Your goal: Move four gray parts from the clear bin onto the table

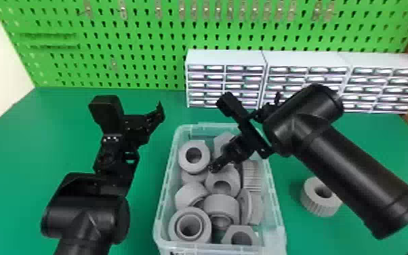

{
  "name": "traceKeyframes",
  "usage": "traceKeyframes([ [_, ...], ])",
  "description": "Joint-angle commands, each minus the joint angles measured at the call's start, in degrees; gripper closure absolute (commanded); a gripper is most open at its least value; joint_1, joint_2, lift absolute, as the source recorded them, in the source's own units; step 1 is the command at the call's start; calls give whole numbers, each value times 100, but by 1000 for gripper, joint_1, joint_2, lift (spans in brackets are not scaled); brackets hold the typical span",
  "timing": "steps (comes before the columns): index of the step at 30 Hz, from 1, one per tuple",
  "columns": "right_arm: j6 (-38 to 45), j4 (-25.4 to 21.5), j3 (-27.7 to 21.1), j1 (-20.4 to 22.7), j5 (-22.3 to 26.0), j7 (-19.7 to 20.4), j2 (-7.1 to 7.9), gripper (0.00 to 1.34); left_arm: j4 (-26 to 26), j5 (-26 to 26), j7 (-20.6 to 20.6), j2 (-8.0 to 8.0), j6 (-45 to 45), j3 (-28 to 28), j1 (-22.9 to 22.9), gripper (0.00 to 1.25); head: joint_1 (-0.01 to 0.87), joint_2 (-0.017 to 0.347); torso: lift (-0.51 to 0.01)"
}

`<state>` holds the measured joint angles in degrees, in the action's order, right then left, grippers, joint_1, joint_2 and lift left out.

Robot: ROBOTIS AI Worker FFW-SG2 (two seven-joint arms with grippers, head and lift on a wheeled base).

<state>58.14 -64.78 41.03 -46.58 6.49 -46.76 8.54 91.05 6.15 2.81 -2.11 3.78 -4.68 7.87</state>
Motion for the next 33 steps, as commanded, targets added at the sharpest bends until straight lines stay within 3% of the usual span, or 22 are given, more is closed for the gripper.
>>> traceKeyframes([
  [1,-30,71,63,0,63,9,-2,334,0,9,0,0,0,2,4,142,693,72,-52],
  [33,-22,185,301,35,274,35,25,334,0,17,0,0,-9,29,-23,142,693,72,-52],
])
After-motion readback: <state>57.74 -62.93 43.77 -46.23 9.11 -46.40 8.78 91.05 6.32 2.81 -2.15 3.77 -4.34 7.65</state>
